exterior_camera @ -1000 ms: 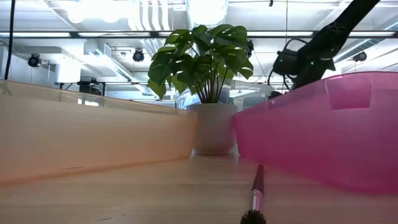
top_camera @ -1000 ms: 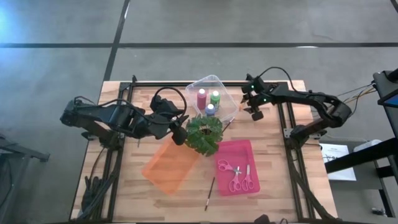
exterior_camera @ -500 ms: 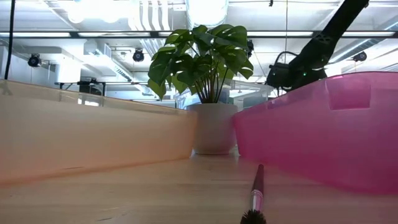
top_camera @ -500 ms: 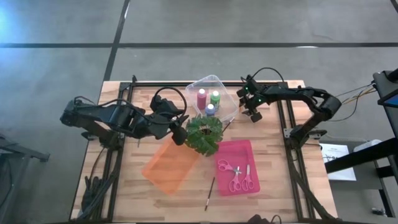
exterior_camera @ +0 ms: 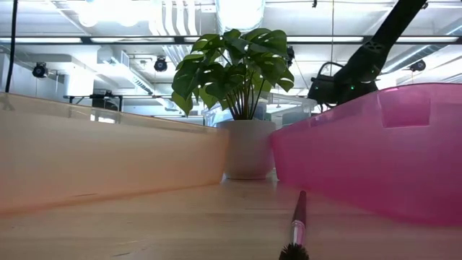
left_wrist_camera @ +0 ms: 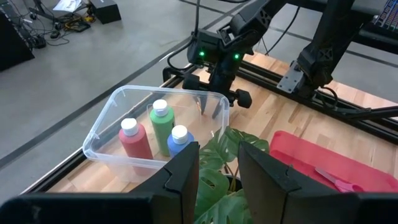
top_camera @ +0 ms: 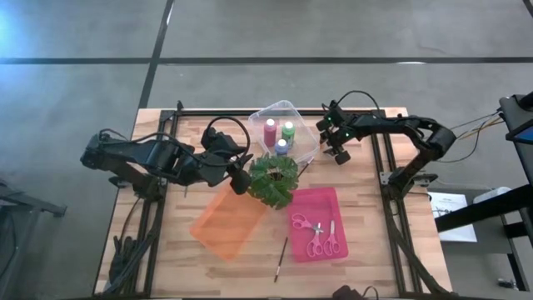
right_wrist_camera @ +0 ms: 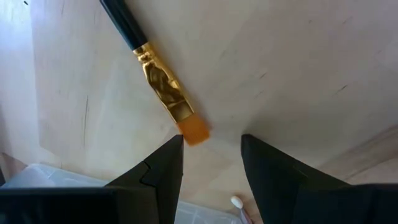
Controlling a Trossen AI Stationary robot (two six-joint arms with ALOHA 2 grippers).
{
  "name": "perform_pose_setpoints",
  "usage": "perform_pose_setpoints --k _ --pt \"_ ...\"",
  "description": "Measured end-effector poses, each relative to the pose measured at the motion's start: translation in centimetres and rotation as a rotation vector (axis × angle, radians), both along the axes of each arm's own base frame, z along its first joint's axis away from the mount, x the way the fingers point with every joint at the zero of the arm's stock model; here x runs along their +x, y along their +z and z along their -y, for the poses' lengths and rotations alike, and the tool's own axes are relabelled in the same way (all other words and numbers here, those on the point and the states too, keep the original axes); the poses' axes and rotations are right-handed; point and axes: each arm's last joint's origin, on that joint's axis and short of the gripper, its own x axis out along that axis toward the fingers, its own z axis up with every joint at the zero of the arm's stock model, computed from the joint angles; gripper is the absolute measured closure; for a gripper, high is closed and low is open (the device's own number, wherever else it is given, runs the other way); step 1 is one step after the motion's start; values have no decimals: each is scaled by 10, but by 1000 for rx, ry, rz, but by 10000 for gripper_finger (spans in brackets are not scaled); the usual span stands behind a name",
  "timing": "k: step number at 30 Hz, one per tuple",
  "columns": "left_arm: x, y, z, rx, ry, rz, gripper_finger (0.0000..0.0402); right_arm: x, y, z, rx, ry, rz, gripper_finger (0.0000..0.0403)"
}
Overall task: Pick & Place Paint Supplies
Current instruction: Put the black paint brush into the orange bin
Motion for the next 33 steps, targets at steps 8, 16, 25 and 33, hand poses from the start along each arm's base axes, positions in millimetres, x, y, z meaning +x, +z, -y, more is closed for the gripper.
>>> perform_pose_setpoints --k 8,16,25,33 --pt "0 0 0 -17 11 12 283 -4 -1 4 15 -42 7 241" --pt "0 0 0 -20 13 14 283 -1 1 8 40 -145 9 241" --pt "0 0 0 -26 16 21 283 1 6 16 -5 -170 6 241" --pt "0 0 0 -26 17 21 283 1 -1 17 17 -156 -13 241"
